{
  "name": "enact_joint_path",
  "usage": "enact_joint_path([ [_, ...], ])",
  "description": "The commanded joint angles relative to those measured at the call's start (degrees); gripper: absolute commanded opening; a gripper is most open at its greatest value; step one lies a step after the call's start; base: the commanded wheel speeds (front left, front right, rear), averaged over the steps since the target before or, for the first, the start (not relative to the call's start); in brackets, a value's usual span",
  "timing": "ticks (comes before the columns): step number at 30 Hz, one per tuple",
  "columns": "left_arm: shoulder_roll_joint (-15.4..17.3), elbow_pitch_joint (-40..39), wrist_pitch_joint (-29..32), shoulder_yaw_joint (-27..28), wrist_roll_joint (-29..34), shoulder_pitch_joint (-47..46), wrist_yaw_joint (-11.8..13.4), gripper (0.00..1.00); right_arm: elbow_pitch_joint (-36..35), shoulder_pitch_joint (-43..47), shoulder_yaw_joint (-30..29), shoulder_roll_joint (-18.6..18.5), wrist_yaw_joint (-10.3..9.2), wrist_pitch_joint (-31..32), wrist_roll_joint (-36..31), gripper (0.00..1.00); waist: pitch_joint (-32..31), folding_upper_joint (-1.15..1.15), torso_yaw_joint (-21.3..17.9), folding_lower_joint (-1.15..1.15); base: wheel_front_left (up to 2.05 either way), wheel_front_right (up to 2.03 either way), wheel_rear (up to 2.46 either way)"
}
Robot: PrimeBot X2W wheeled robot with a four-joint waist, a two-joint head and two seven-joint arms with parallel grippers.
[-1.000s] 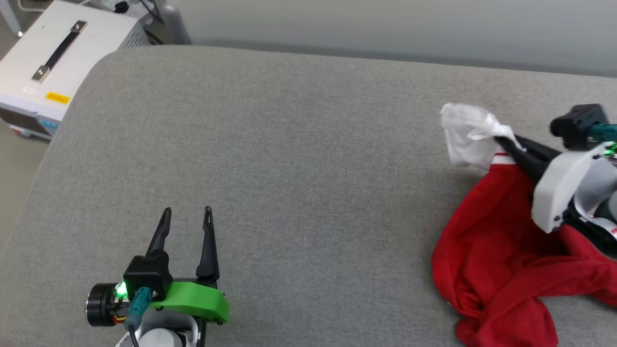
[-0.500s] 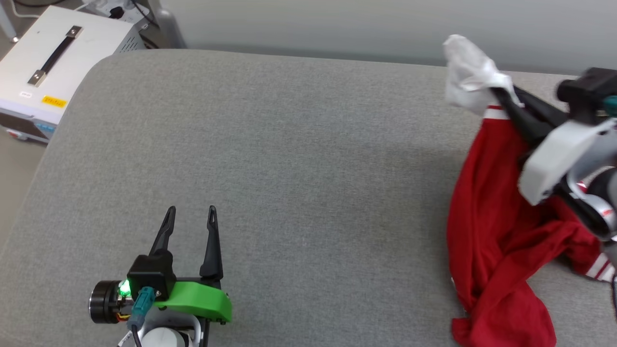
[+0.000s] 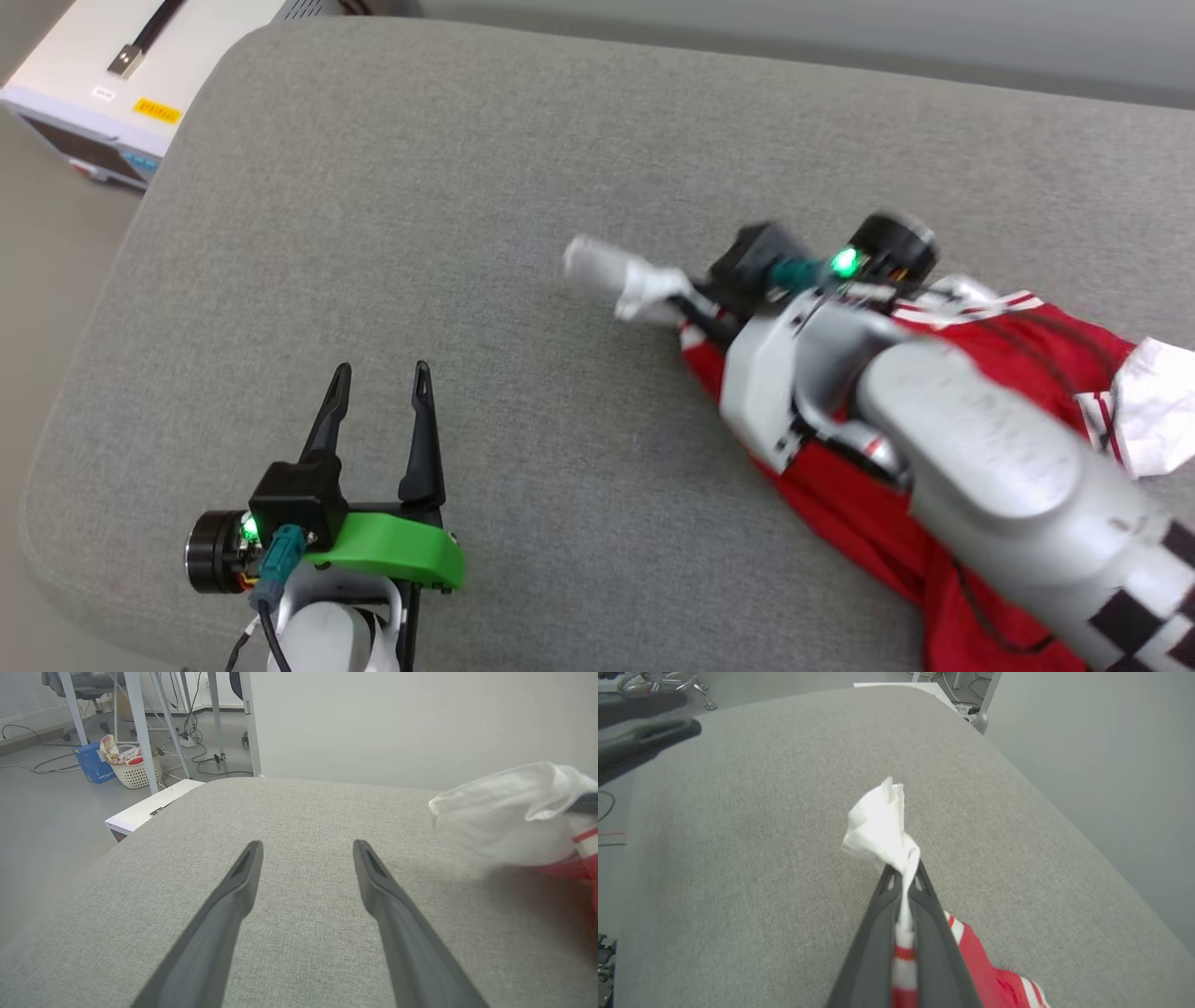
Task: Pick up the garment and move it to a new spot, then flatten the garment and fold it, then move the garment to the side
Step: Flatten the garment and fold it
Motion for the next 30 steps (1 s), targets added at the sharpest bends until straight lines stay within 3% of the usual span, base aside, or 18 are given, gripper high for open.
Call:
enact_joint_path([
  [1,-0.2,0.1,-0.3,-0.1,-0.7,-1.1,0.4,1.00,2.2,-0.5,3.2,1.0,-0.04,-0.3,1.0,0.00,1.6,0.00,1.5,0.00,0.00,0.00,0.00],
  [6,-0.2,0.4,-0.3,-0.4,-1.1,-1.5,0.8,1.00,9.9,1.0,15.1,3.6,-0.04,0.8,5.6,0.00,2.1,0.00,2.1,0.00,0.00,0.00,0.00],
  [12,-0.2,0.6,-0.3,0.2,-1.0,-1.4,1.1,1.00,14.3,2.2,19.5,5.3,-0.04,0.3,9.4,0.00,1.7,0.00,1.5,0.00,0.00,0.00,0.00],
  [13,-0.2,0.8,-0.3,0.6,-0.7,-1.2,1.0,1.00,14.3,1.7,19.6,5.6,-0.04,-2.5,10.1,0.41,1.1,0.00,0.9,0.00,0.00,0.00,0.00],
  [14,-0.2,0.9,-0.3,0.8,-0.5,-1.1,0.9,1.00,14.1,1.2,19.7,5.6,-0.04,-4.0,10.1,1.00,0.8,0.00,0.7,0.00,0.00,0.00,0.00],
  [21,-0.2,0.8,-0.3,3.0,1.0,0.1,0.1,1.00,10.0,1.7,15.1,2.4,-0.04,-15.7,8.8,1.00,-2.8,0.00,-1.6,0.00,0.00,0.00,0.00],
  [26,0.1,0.1,-0.3,4.4,1.9,1.3,-0.6,1.00,6.3,6.6,3.4,-1.7,-0.04,-21.4,7.0,1.00,-5.0,0.00,-3.3,0.00,0.00,0.00,0.00],
  [30,0.1,-0.6,-0.3,5.1,2.6,2.5,-0.8,1.00,4.0,11.8,-9.8,-3.9,-0.04,-23.4,4.3,1.00,-6.2,0.00,-4.6,0.00,0.00,0.00,0.00],
])
